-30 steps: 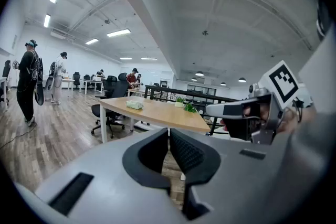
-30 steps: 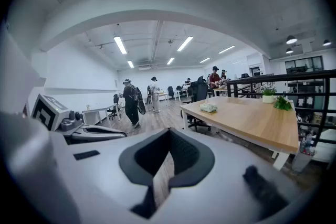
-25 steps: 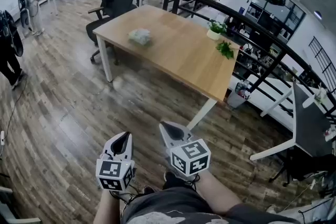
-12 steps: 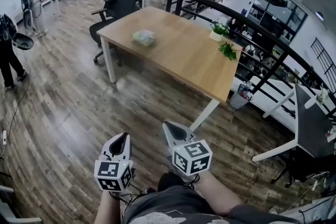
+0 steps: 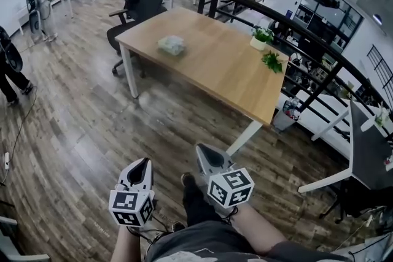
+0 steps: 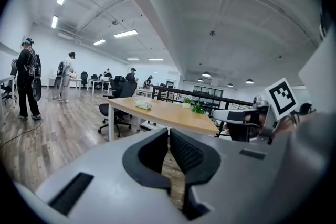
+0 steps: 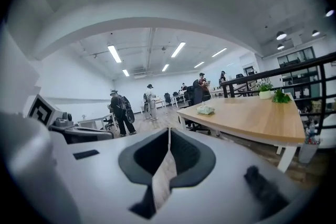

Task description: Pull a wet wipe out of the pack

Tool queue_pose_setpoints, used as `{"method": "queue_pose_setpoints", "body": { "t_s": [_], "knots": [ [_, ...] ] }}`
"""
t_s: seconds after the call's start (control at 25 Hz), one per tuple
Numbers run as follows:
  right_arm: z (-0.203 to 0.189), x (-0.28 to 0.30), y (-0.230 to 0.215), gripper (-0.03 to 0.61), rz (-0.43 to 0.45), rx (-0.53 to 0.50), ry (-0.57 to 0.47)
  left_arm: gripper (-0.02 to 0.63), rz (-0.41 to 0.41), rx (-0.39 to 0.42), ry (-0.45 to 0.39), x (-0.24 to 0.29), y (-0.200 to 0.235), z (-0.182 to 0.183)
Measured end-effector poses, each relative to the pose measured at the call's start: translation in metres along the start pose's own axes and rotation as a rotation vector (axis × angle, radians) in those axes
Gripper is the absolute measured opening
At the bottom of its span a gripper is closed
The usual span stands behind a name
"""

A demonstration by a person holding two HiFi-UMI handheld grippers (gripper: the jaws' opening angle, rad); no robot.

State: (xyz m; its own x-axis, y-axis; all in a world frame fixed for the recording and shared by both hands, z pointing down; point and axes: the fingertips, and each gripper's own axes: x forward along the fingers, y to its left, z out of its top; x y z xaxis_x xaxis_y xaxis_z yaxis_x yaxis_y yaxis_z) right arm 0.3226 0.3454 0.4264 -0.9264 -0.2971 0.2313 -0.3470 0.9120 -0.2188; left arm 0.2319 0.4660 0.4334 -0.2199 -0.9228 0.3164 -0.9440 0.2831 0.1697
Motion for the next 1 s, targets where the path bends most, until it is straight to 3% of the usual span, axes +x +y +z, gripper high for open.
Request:
{"method": "queue_pose_setpoints", "body": {
  "t_s": [1.0],
  "knots": [
    [0.057, 0.219, -0.135, 0.026, 0.092, 0.034, 0.083, 0.025, 0.087, -0.086, 0.051, 0.215, 0.095, 0.067]
  ]
}}
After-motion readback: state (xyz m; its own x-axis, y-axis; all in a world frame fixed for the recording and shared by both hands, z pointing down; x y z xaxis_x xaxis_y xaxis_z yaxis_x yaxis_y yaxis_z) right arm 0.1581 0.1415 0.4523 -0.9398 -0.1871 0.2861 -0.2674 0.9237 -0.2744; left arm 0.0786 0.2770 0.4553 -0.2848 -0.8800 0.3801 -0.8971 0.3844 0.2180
